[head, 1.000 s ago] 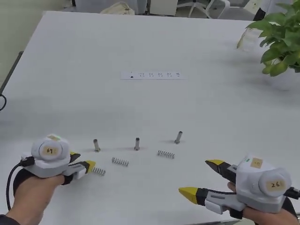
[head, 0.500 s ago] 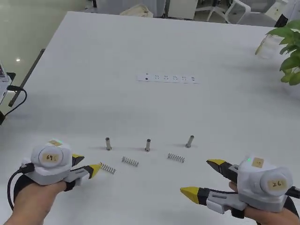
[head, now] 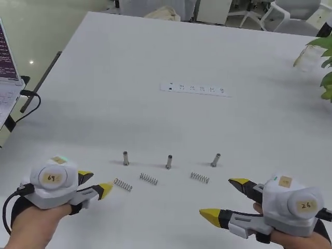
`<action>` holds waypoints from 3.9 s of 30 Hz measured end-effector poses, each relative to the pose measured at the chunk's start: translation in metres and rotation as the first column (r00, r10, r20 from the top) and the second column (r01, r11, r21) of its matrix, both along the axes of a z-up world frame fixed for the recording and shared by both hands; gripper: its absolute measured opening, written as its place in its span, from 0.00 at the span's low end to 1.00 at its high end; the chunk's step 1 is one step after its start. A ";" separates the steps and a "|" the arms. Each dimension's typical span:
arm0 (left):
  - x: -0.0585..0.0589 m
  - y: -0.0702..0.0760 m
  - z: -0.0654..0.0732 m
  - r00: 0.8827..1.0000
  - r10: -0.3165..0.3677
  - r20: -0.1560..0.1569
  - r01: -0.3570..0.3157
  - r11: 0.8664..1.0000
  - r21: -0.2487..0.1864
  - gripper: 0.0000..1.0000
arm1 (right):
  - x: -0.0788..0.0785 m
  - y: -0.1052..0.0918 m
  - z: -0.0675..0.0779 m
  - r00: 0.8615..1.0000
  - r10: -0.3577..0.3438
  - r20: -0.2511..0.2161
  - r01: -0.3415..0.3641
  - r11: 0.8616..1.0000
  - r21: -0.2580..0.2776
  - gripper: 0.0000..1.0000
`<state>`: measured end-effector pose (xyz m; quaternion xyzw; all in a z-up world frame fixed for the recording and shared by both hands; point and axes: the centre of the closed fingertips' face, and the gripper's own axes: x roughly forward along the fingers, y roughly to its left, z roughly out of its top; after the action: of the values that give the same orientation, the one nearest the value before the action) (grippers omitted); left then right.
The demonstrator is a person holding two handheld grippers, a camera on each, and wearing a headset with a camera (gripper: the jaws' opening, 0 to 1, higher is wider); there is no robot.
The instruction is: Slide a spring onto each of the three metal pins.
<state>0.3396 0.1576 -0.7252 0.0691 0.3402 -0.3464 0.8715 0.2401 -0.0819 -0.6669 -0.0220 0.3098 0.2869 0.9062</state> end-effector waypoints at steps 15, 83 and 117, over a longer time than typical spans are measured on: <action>-0.006 -0.005 -0.005 0.997 -0.079 -0.003 0.079 0.996 0.030 0.30 | -0.001 0.010 -0.001 1.000 0.015 -0.011 -0.015 1.000 0.001 0.68; 0.003 -0.052 -0.056 0.682 -0.722 -0.116 0.715 0.626 0.312 0.27 | -0.016 0.012 -0.012 0.999 0.023 -0.050 -0.025 0.999 -0.032 0.68; -0.018 -0.042 -0.059 0.712 -0.687 -0.143 0.693 0.656 0.298 0.02 | -0.016 0.016 -0.007 0.999 0.031 -0.032 -0.031 0.999 -0.028 0.68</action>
<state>0.3217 0.1158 -0.7846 0.3350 0.3492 -0.5894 0.6469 0.2242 -0.0661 -0.6738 -0.0352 0.3280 0.2968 0.8962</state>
